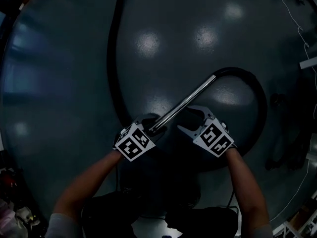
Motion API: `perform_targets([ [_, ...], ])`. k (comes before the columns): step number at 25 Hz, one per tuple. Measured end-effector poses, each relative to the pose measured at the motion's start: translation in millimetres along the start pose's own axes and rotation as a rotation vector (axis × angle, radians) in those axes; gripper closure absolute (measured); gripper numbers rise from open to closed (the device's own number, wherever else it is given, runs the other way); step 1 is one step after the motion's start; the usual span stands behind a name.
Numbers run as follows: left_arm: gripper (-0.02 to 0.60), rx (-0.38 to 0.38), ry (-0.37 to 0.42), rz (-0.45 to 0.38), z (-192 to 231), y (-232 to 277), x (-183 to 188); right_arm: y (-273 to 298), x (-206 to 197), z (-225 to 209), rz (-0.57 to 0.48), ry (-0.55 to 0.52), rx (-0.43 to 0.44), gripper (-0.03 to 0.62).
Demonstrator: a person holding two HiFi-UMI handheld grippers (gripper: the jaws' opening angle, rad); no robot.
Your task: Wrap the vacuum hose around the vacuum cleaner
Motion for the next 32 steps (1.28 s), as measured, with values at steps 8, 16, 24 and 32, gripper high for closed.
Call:
perform_targets([
  [8, 0.376, -0.042, 0.017, 0.040, -1, 12, -31, 70, -25, 11, 0.272, -0.498, 0.222, 0.344],
  [16, 0.376, -0.059, -0.023, 0.034, 2, 14, -40, 110, -51, 11, 0.509, -0.755, 0.338, 0.344],
  [24, 0.376, -0.117, -0.016, 0.102, -2, 3, -55, 116, -49, 11, 0.550, -0.957, 0.294, 0.419],
  [32, 0.331, -0.086, -0.105, 0.111, 0, -10, -76, 83, -51, -45, 0.577, -0.903, 0.140, 0.421],
])
Point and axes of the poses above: the fingertips, and each gripper's own axes: y forward along the fingers, z to its left, x out of its top, the point moved 4 cm from there along -y, backward along the fingers, and after that the axes turned 15 degrees about y, right-handed, at the moved point
